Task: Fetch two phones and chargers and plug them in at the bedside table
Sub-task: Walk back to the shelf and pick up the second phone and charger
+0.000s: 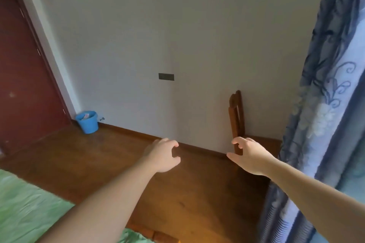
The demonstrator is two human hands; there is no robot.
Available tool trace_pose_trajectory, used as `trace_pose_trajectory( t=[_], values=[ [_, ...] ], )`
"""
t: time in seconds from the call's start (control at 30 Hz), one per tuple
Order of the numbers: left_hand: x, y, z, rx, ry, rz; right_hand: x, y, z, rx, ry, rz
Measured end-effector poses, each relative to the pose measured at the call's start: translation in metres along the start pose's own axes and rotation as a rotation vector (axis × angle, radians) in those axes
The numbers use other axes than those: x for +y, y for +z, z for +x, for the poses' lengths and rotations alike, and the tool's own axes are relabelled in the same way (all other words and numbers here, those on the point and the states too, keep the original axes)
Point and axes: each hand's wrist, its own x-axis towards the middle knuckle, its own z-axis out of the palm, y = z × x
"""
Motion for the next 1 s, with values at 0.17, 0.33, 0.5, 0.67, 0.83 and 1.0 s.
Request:
trace_pose_trajectory(
  t=[0.17, 0.33, 0.5, 0.67, 0.83, 1.0],
  values=[
    [-0.007, 0.011, 0.099, 0.008, -0.047, -0.016, 0.005, -0.001, 0.118, -0.072, -0.033, 0.071],
    [-0.047, 0.026, 0.188, 0.001, -0.119, -0.002, -0.012, 0.023, 0.231, -0.145, -0.152, 0.02],
    [-0.109, 0.04, 0.309, 0.018, -0.2, -0.057, -0.035, 0.051, 0.364, -0.185, -0.264, -0.075],
    [-0.177, 0.05, 0.407, -0.006, -0.311, -0.156, -0.062, 0.075, 0.504, -0.262, -0.299, -0.101],
    [-0.261, 0.021, 0.474, 0.061, -0.481, -0.156, -0.114, 0.105, 0.613, -0.324, -0.366, -0.066],
    [-0.353, 0.008, 0.515, 0.083, -0.576, -0.095, -0.196, 0.153, 0.719, -0.354, -0.501, -0.051]
  ],
)
